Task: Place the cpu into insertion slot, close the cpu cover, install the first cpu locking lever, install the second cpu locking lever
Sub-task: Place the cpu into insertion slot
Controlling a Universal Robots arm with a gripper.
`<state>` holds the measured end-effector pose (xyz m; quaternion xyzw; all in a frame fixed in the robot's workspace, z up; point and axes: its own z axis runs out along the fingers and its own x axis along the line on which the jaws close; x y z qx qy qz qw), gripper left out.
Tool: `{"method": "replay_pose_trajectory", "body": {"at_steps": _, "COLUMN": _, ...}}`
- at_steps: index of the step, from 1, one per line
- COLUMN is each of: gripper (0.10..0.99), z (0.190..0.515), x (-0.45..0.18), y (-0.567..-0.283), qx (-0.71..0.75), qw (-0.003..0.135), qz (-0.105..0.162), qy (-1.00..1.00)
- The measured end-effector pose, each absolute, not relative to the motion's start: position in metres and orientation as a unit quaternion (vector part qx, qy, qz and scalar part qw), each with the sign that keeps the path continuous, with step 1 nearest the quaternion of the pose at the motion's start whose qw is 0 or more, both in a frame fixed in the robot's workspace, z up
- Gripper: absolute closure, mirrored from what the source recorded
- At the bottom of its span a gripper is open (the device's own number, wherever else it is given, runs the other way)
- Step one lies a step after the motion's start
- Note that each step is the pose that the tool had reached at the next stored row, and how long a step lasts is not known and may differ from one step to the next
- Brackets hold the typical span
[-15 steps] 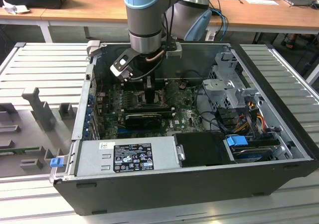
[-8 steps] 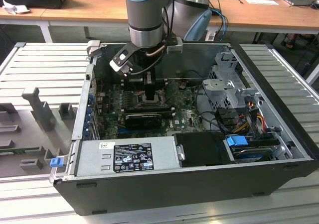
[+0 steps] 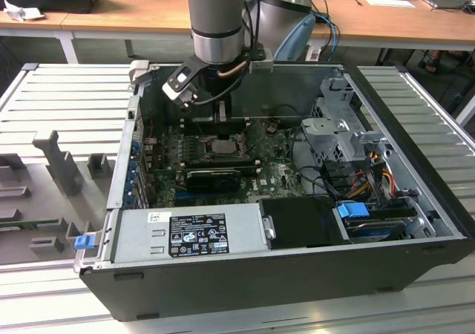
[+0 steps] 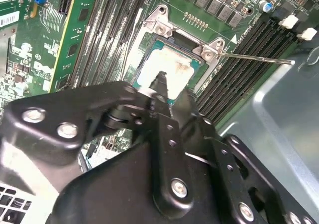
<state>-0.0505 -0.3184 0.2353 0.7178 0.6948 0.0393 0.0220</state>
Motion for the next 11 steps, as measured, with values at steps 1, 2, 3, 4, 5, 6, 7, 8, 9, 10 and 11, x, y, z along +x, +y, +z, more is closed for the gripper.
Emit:
{"method": "replay_pose_trajectory", "body": {"at_steps": 1, "gripper": 0.804, "z": 0.2354, "x": -0.0505, "y": -0.3184, "qx": 0.718, "qw": 0.022, "qz": 0.039, "qy": 0.695}}
{"method": "replay_pose_trajectory", "body": {"at_steps": 2, "gripper": 0.867, "z": 0.2357, "x": -0.0505, "y": -0.3184, "qx": 0.718, "qw": 0.022, "qz": 0.039, "qy": 0.695}}
{"method": "replay_pose_trajectory", "body": {"at_steps": 3, "gripper": 0.925, "z": 0.2361, "x": -0.0505, "y": -0.3184, "qx": 0.718, "qw": 0.022, "qz": 0.039, "qy": 0.695}}
{"method": "replay_pose_trajectory", "body": {"at_steps": 4, "gripper": 0.980, "z": 0.2364, "x": -0.0505, "y": -0.3184, "qx": 0.718, "qw": 0.022, "qz": 0.039, "qy": 0.695}}
{"method": "replay_pose_trajectory", "body": {"at_steps": 5, "gripper": 0.980, "z": 0.2369, "x": -0.0505, "y": -0.3184, "qx": 0.718, "qw": 0.023, "qz": 0.039, "qy": 0.695}}
{"method": "replay_pose_trajectory", "body": {"at_steps": 6, "gripper": 0.980, "z": 0.2373, "x": -0.0505, "y": -0.3184, "qx": 0.718, "qw": 0.023, "qz": 0.039, "qy": 0.695}}
{"method": "replay_pose_trajectory", "body": {"at_steps": 7, "gripper": 0.980, "z": 0.2378, "x": -0.0505, "y": -0.3185, "qx": 0.718, "qw": 0.023, "qz": 0.038, "qy": 0.695}}
{"method": "replay_pose_trajectory", "body": {"at_steps": 8, "gripper": 0.980, "z": 0.2383, "x": -0.0505, "y": -0.3184, "qx": 0.718, "qw": 0.023, "qz": 0.038, "qy": 0.695}}
{"method": "replay_pose_trajectory", "body": {"at_steps": 9, "gripper": 0.980, "z": 0.2397, "x": -0.0505, "y": -0.3184, "qx": 0.718, "qw": 0.023, "qz": 0.038, "qy": 0.695}}
{"method": "replay_pose_trajectory", "body": {"at_steps": 10, "gripper": 0.980, "z": 0.2406, "x": -0.0505, "y": -0.3184, "qx": 0.718, "qw": 0.023, "qz": 0.038, "qy": 0.695}}
{"method": "replay_pose_trajectory", "body": {"at_steps": 11, "gripper": 0.980, "z": 0.2416, "x": -0.0505, "y": -0.3184, "qx": 0.718, "qw": 0.023, "qz": 0.038, "qy": 0.695}}
